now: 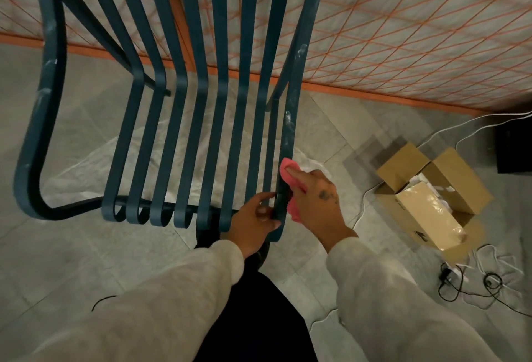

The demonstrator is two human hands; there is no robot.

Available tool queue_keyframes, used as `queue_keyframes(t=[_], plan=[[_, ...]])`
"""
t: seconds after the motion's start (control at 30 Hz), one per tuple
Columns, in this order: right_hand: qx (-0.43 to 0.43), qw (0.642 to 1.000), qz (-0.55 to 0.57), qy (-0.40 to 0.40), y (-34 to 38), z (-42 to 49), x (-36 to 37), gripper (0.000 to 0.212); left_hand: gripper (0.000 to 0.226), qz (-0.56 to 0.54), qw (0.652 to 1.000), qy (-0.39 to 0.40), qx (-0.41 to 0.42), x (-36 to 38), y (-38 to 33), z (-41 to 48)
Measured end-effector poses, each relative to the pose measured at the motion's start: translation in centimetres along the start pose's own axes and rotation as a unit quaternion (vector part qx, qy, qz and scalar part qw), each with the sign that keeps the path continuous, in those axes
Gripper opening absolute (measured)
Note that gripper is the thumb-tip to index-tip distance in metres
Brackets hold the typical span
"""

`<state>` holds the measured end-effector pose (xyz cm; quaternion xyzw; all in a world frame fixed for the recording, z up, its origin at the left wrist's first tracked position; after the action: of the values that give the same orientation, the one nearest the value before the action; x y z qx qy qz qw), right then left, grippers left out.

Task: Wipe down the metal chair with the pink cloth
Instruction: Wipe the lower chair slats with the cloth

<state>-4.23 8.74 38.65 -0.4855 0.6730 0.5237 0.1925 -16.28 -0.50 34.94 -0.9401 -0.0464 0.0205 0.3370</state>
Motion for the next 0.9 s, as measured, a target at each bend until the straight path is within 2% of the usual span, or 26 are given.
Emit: queue_keyframes(t=[0.13,0.2,0.33,0.4,0.53,0.67,0.8,0.9], plan=[[-0.112,0.992,-0.039,0.053,1.1,-1.6,0.4,0.037,0.05,0.031,0.999,0.0,0.012,0.1,-0.5,0.0],[-0.136,0.987,-0.038,0.084,0.8,-2.8,-0.1,0.034,0.052,0.035,0.999,0.003,0.012,0.1,-0.4,-0.1],[-0.095,0.992,-0.064,0.06,-1.0,-2.4,-1.3,0.033,0.053,0.029,1.0,0.008,0.004,0.1,-0.4,-0.2],[-0.102,0.991,-0.076,0.049,-0.5,-1.8,-1.0,0.035,0.053,0.025,1.0,0.01,0.009,0.0,-0.5,-0.3],[-0.167,0.977,-0.094,0.089,1.2,-3.0,0.8,0.041,0.046,0.011,1.0,0.011,0.017,0.0,-0.3,-0.3],[-0.179,0.974,-0.102,0.098,0.2,-3.3,-0.3,0.041,0.046,0.018,0.999,0.017,0.024,0.1,-0.4,-0.3],[-0.155,0.979,-0.111,0.079,-0.1,-1.5,-0.6,0.036,0.053,0.042,0.999,0.013,0.014,0.0,-0.2,-0.2],[-0.145,0.975,-0.1,0.137,0.1,-2.7,1.1,0.037,0.047,0.02,0.999,0.017,0.027,0.0,-0.4,-0.3]])
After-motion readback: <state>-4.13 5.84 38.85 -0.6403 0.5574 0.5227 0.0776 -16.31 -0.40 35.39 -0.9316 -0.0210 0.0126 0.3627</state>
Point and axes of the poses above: each hand's wrist, its own z-axis towards the middle knuckle, its own x-axis out of the palm, y = z × x, the point moved 5 cm from there along z, towards the middle knuckle, and after that the axes turned 2 degrees about -z, right-handed, at the moved point
